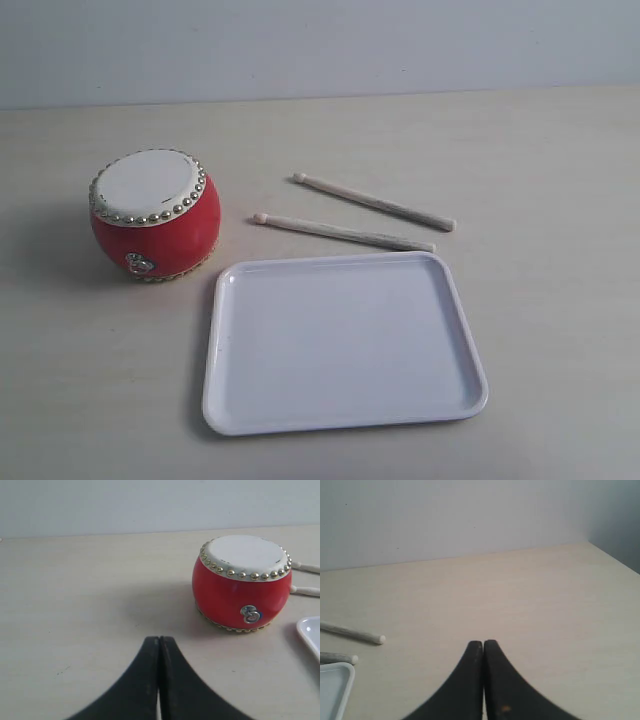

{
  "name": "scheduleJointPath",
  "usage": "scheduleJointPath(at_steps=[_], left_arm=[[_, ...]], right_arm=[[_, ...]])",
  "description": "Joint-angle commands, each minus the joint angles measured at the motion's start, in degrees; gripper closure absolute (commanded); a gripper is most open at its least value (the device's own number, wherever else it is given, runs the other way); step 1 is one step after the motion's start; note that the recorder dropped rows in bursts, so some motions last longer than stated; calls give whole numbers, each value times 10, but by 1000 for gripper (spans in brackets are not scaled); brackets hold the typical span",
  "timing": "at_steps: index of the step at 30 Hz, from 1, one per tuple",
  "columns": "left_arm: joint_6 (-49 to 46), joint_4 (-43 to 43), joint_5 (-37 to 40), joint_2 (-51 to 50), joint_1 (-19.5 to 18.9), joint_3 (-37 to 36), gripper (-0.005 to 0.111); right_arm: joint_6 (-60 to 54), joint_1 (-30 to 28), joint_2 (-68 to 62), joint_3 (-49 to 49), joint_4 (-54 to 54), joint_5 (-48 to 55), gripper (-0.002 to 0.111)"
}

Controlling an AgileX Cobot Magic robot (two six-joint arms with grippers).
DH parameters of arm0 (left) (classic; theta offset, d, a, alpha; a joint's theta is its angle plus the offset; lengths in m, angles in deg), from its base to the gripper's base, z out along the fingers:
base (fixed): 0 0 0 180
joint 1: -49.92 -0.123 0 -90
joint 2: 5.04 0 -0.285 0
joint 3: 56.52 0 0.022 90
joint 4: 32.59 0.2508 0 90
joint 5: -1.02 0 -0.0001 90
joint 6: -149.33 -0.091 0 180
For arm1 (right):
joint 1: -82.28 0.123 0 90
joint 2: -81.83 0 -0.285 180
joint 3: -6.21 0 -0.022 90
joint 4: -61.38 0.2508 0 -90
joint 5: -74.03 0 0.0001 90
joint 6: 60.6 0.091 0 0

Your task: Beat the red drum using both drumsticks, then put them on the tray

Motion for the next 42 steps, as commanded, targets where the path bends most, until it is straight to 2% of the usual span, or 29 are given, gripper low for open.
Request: scheduleJointPath(at_steps=[1,26,30,32,36,42], left_arm=[[2,-4,-3,3,4,-2,107],[2,-4,-3,3,4,-2,107],[2,-4,-3,3,4,-2,107],[2,-4,-3,3,4,-2,107],[2,-4,-3,3,4,-2,107],[2,-4,-3,3,4,-2,107]], right_arm=[[0,-3,4,3,-2,-6,108],[-18,-3,4,3,-23,-8,108],[23,-3,4,3,-1,-207,108],[23,-3,4,3,-1,-250,108],[23,-3,4,3,1,-264,108],[98,-3,4,3,62,-367,108]])
